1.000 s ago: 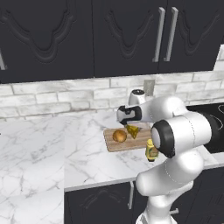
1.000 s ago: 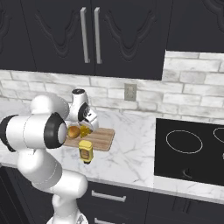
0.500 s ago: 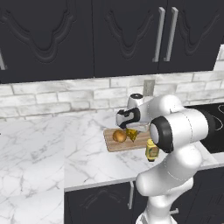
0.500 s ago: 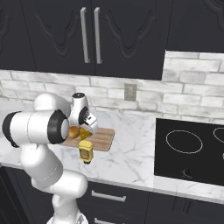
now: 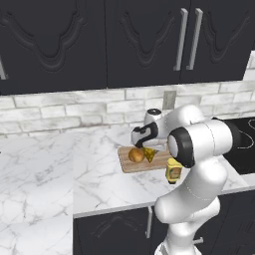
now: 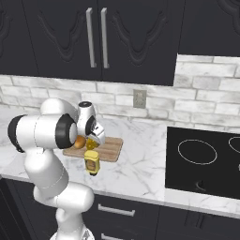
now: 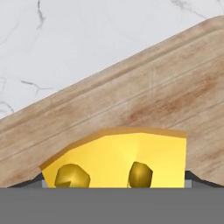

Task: Retrieve the reheated potato from the microwave, then place the potato, cheese, and condiment on the cutting board.

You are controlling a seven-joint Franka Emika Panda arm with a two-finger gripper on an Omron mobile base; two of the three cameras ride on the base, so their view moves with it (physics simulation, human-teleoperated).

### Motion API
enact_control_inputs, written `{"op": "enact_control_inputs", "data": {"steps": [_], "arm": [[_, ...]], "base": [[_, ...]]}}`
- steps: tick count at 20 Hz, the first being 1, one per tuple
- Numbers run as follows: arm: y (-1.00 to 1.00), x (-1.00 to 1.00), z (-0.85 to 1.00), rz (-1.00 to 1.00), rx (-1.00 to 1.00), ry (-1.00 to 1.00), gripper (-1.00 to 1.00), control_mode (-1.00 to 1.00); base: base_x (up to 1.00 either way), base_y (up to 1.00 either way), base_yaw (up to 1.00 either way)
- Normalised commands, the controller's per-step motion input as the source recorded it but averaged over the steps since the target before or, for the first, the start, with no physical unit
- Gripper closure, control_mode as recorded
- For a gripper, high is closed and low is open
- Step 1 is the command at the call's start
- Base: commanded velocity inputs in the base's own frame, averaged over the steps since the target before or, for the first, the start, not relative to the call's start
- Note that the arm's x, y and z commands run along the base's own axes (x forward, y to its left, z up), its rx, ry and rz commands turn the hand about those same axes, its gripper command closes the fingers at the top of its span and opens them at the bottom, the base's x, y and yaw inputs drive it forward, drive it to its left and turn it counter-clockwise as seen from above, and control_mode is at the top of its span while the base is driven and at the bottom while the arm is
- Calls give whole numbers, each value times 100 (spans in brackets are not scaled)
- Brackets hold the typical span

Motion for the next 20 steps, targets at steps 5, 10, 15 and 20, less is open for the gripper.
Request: {"op": "enact_control_inputs", "data": {"steps": [5,10,15,20], "arm": [[0,3,-17,0,0,0,100,-100],[6,1,-19,0,1,0,100,-100],[2,4,-10,0,3,0,-100,-100],[0,1,-6,0,1,5,-100,-100]], "base": [[0,0,0],[0,0,0],[0,0,0],[0,0,0]]}}
